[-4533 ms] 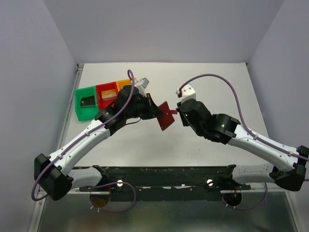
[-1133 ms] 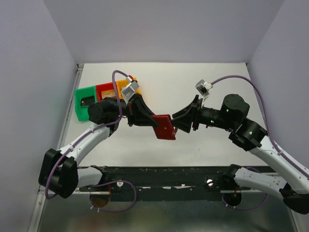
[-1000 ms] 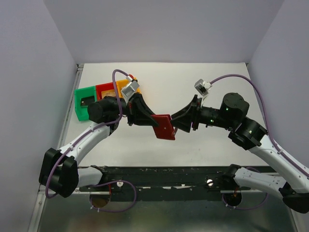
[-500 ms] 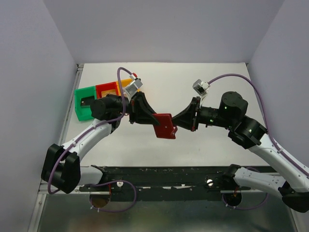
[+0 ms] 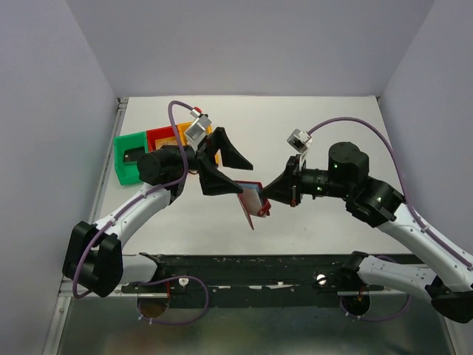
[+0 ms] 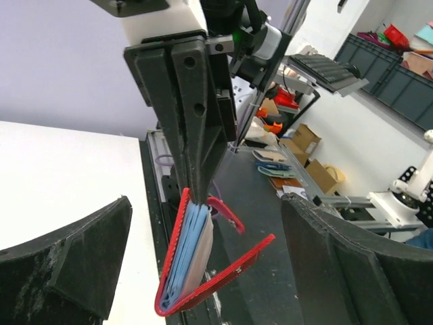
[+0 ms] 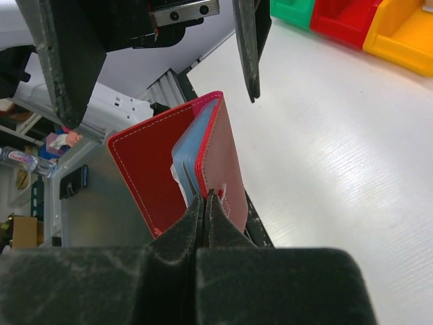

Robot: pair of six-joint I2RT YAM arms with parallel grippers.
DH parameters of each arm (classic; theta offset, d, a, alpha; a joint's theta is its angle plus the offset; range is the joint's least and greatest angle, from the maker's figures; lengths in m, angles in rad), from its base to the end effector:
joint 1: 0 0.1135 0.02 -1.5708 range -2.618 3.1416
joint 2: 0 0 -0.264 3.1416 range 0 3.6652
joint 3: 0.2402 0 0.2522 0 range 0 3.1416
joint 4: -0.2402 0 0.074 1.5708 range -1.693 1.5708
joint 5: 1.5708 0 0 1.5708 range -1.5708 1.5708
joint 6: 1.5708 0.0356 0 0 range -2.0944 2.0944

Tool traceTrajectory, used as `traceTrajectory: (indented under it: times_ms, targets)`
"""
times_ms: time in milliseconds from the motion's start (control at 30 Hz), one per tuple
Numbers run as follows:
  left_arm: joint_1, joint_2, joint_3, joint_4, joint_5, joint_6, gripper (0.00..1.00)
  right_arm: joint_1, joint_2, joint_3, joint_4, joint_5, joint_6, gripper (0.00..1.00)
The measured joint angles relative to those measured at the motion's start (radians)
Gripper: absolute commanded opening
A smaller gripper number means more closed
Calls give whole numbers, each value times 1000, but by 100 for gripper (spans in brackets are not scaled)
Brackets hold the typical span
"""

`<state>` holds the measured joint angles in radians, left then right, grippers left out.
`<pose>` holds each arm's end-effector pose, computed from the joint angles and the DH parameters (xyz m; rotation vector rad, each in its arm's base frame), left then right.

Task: Take the credit cards out of the card holder
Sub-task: Open the card holder at the center of the board.

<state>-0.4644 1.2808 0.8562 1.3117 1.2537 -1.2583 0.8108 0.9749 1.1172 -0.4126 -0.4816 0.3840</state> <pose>0.2050 -0.1405 0.3862 1.0494 1.2033 -1.8333 0.1310 0.1618 0.3979 -0.7786 1.8516 1.2456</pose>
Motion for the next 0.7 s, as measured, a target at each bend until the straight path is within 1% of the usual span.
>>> traceTrajectory:
  times_ms: [167, 267, 333, 367, 400, 467, 533, 567, 633, 700]
  targets:
    - [27, 0, -14, 2, -34, 9, 99, 1, -27, 0, -11, 35, -9, 0]
    - [64, -5, -51, 3, -75, 28, 99, 1, -46, 0, -38, 91, -20, 0]
    - [95, -18, -83, -11, -121, 60, 99, 1, -59, 0, -63, 138, -30, 0]
    - [107, -34, -93, -57, -147, 99, 99, 1, -64, 1, -74, 163, -36, 0]
    - [118, -61, -93, -154, -184, 155, 99, 1, -69, 3, -87, 189, -41, 0]
    - [116, -123, -64, -427, -297, 320, 99, 1, -78, 8, -115, 244, -50, 0]
    - [89, -189, 13, -716, -460, 486, 99, 1, -87, 12, -136, 293, -59, 0]
    - [70, -219, 64, -868, -569, 569, 99, 1, -91, 14, -145, 314, -63, 0]
    - [50, -256, 120, -1036, -710, 659, 99, 1, -99, 19, -163, 348, -68, 0]
    - [45, -302, 125, -1148, -830, 701, 99, 1, -105, 22, -169, 374, -71, 0]
